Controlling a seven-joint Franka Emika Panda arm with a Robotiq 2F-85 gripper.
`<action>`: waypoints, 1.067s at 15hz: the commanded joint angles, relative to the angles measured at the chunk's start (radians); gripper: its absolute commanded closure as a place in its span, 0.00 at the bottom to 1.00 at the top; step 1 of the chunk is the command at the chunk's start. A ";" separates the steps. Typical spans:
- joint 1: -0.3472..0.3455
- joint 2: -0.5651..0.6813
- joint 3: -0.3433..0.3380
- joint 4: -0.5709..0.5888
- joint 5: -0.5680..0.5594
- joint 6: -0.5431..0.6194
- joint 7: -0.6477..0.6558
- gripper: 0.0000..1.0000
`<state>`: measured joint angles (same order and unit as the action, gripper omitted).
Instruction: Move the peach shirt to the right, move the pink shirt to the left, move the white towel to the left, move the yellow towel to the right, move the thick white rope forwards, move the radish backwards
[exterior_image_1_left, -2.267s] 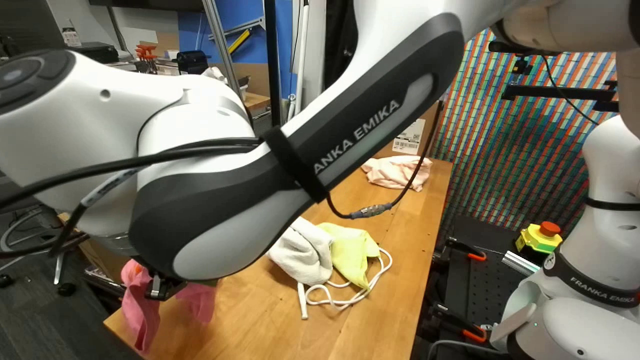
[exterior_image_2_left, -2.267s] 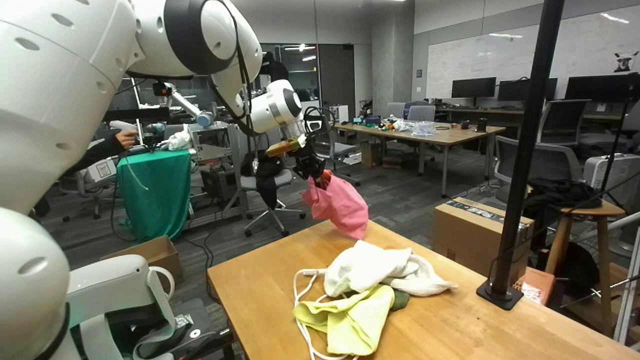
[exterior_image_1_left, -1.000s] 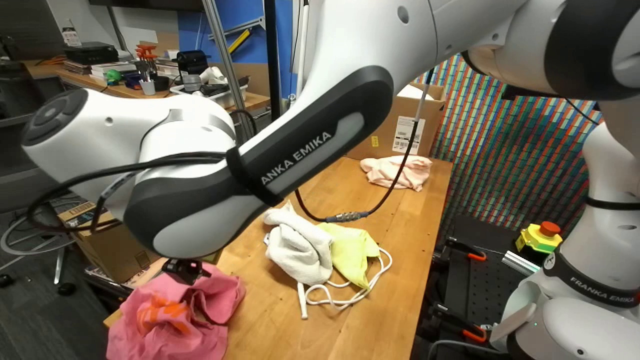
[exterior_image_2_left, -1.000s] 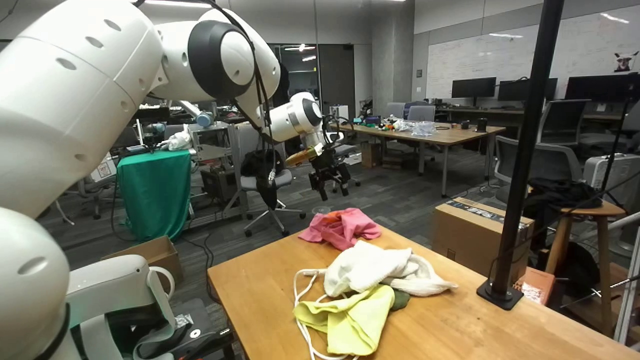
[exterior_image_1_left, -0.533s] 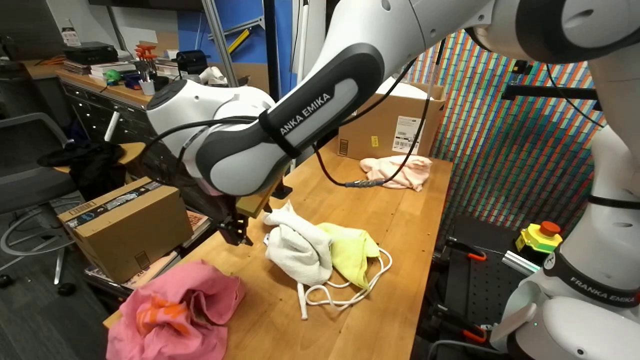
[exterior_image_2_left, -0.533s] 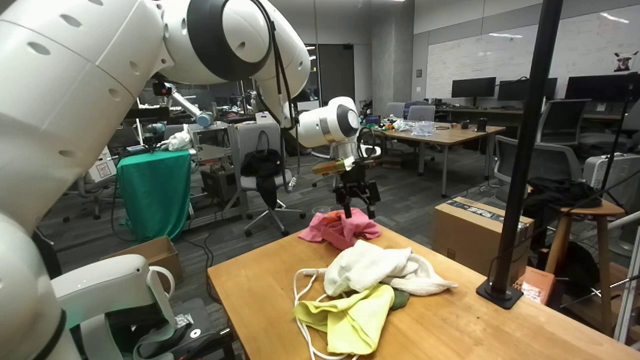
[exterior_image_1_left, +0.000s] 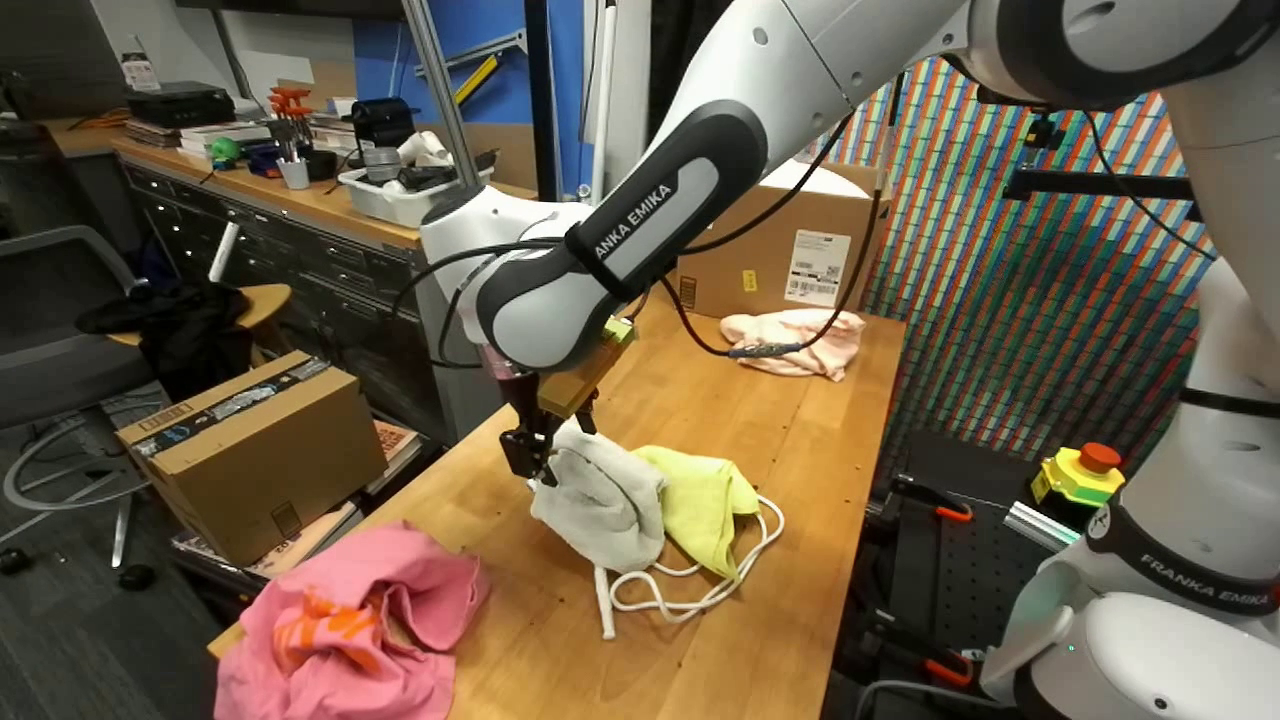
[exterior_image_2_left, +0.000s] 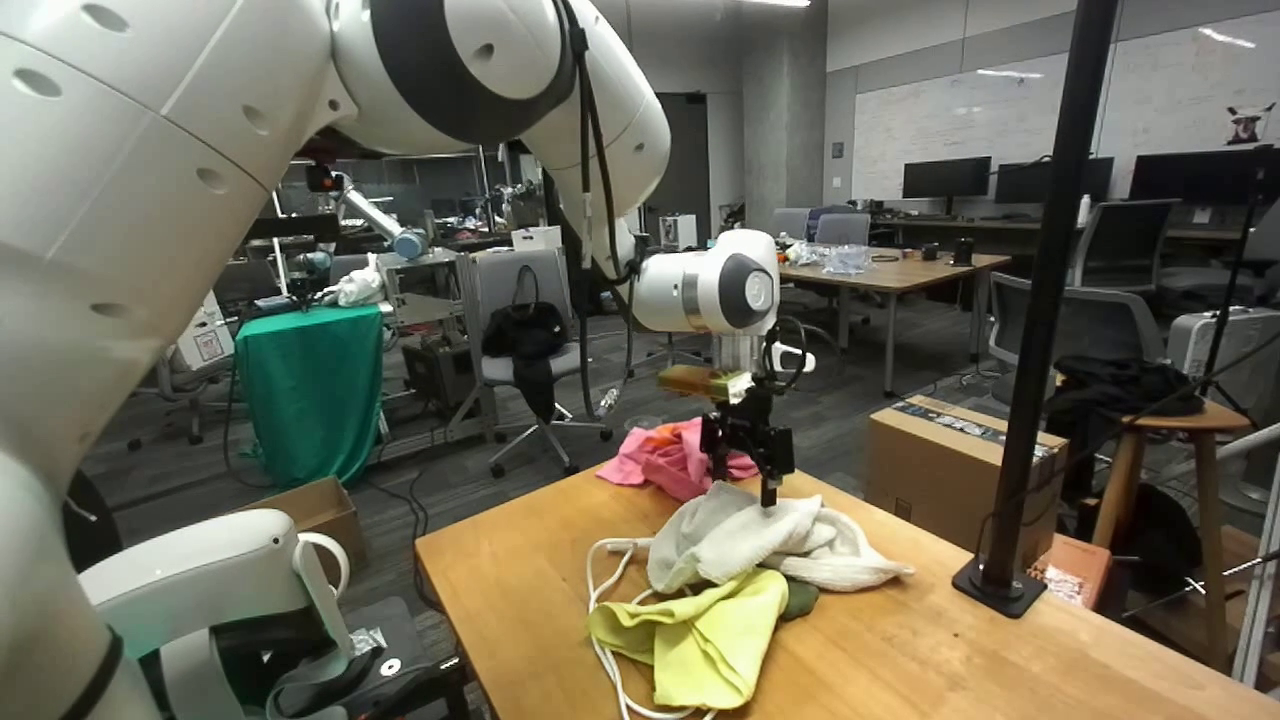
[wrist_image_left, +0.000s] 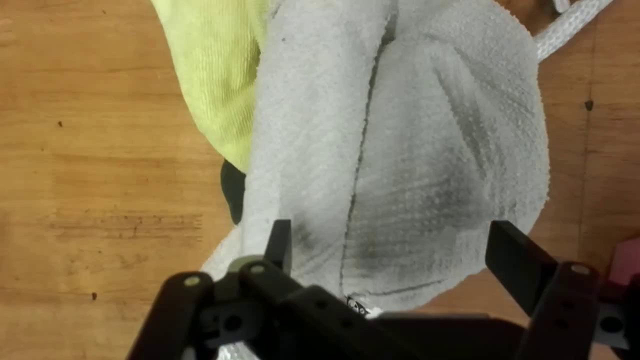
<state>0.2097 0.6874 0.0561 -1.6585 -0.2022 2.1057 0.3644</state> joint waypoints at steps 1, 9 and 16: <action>-0.022 -0.024 -0.007 -0.072 0.058 0.046 -0.048 0.00; -0.034 -0.024 -0.009 -0.118 0.080 0.066 -0.086 0.34; -0.023 -0.082 -0.015 -0.158 0.065 0.073 -0.083 0.88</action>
<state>0.1747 0.6776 0.0544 -1.7555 -0.1450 2.1511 0.2964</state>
